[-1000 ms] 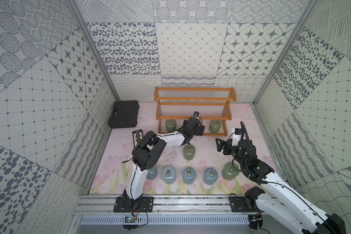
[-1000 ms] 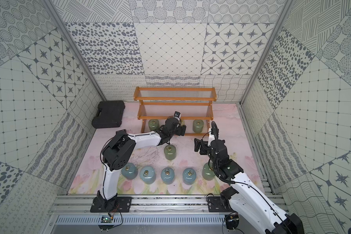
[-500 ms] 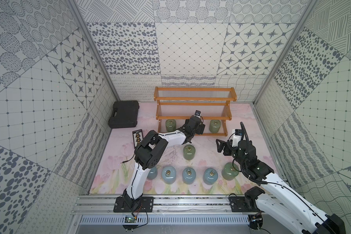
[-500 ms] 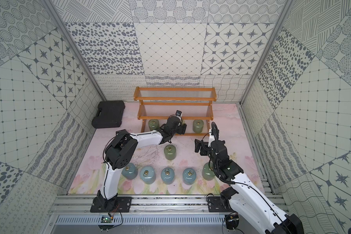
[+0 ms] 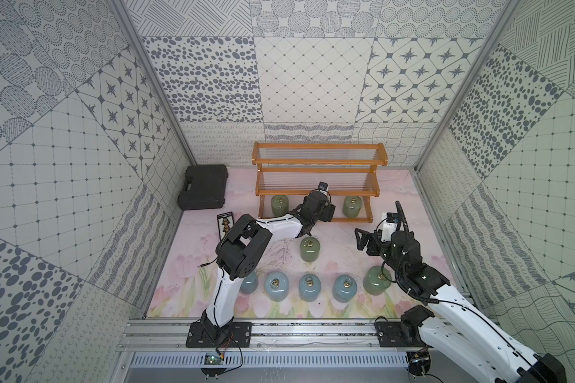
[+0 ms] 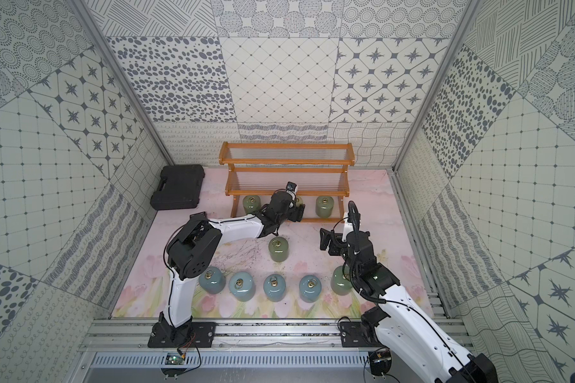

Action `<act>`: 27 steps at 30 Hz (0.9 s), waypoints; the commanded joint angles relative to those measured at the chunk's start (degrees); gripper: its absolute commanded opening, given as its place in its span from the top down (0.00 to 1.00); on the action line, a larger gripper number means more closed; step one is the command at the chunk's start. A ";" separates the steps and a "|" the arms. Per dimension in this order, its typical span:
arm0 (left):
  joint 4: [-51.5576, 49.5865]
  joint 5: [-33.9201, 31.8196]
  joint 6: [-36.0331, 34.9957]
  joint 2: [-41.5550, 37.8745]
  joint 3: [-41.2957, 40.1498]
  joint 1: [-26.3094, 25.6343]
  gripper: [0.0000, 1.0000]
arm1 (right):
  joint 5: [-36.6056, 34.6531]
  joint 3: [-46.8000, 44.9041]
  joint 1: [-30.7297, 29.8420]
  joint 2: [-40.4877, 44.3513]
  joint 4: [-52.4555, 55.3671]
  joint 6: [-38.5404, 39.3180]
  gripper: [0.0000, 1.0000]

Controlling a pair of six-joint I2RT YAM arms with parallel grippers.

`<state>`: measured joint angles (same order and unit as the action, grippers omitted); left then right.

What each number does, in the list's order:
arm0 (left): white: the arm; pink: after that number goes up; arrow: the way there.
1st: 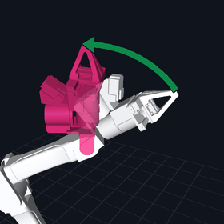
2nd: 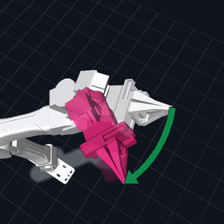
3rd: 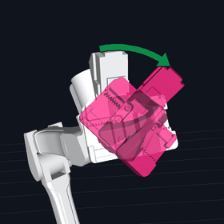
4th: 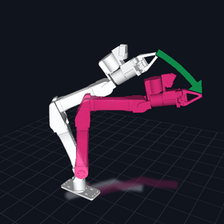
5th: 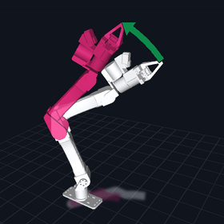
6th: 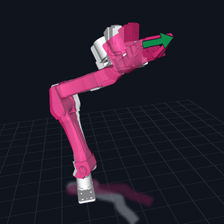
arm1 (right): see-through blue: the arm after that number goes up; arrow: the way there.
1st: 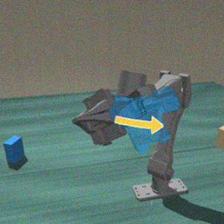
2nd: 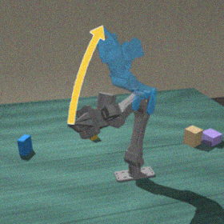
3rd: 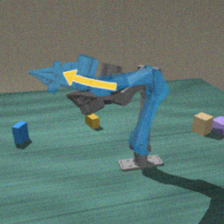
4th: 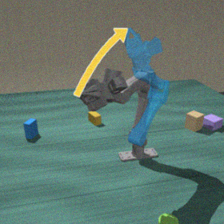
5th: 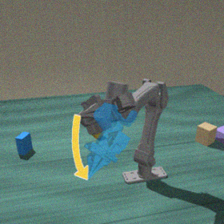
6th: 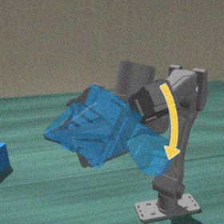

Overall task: Remove the tea canisters from the shelf
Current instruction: Pick up the tea canister from the shelf.

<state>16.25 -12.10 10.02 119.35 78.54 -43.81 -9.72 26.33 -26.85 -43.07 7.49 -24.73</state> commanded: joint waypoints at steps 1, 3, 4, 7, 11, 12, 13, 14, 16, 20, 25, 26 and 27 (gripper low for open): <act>1.95 5.58 1.05 -3.54 -1.20 0.00 0.25 | -0.75 -0.66 0.38 1.21 -1.33 -0.41 0.00; 1.74 6.92 1.16 -4.74 -1.76 -0.12 0.25 | -0.82 -0.70 0.40 1.42 -1.16 -0.41 0.00; 1.47 7.60 1.19 -5.36 -2.11 -0.22 0.26 | -0.91 -0.69 0.40 1.60 -1.16 -0.41 0.00; 0.82 8.91 1.36 -6.87 -2.92 -0.65 0.27 | -1.00 -0.75 0.55 1.80 -1.09 -0.45 0.00; 0.12 9.68 0.62 -8.27 -3.77 -1.87 0.27 | -0.77 -0.73 0.48 1.78 -1.16 -0.46 0.00; -0.12 9.93 0.61 -8.41 -3.90 -2.18 0.27 | -0.67 -0.71 0.48 1.89 -1.15 -0.43 0.00; -0.40 10.24 0.53 -8.65 -4.10 -2.56 0.27 | -0.67 -0.71 0.48 1.91 -1.07 -0.49 0.00; -0.59 10.38 0.53 -8.82 -4.42 -2.96 0.27 | -0.68 -0.77 0.48 1.93 -1.07 -0.51 0.00; -0.74 10.80 0.48 -9.07 -5.03 -3.78 0.27 | -0.70 -0.71 0.61 2.12 -0.98 -0.54 0.00; -0.78 10.82 -0.57 -9.66 -6.55 -5.59 0.27 | -0.85 -0.97 0.60 2.77 -0.63 -0.61 0.00; -1.26 10.71 -1.43 -9.91 -7.62 -7.48 0.27 | -0.92 -1.41 0.62 3.33 -0.63 -0.84 0.00; -1.22 10.70 -1.24 -9.93 -7.90 -7.77 0.27 | -0.96 -1.45 0.58 3.35 -0.54 -0.91 0.00; -1.07 10.85 -1.08 -10.01 -8.11 -8.01 0.27 | -0.92 -1.46 0.60 3.42 -0.55 -0.93 0.00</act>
<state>9.50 -2.74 9.89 111.20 70.87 -50.43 -9.78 25.78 -26.52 -40.49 7.57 -25.10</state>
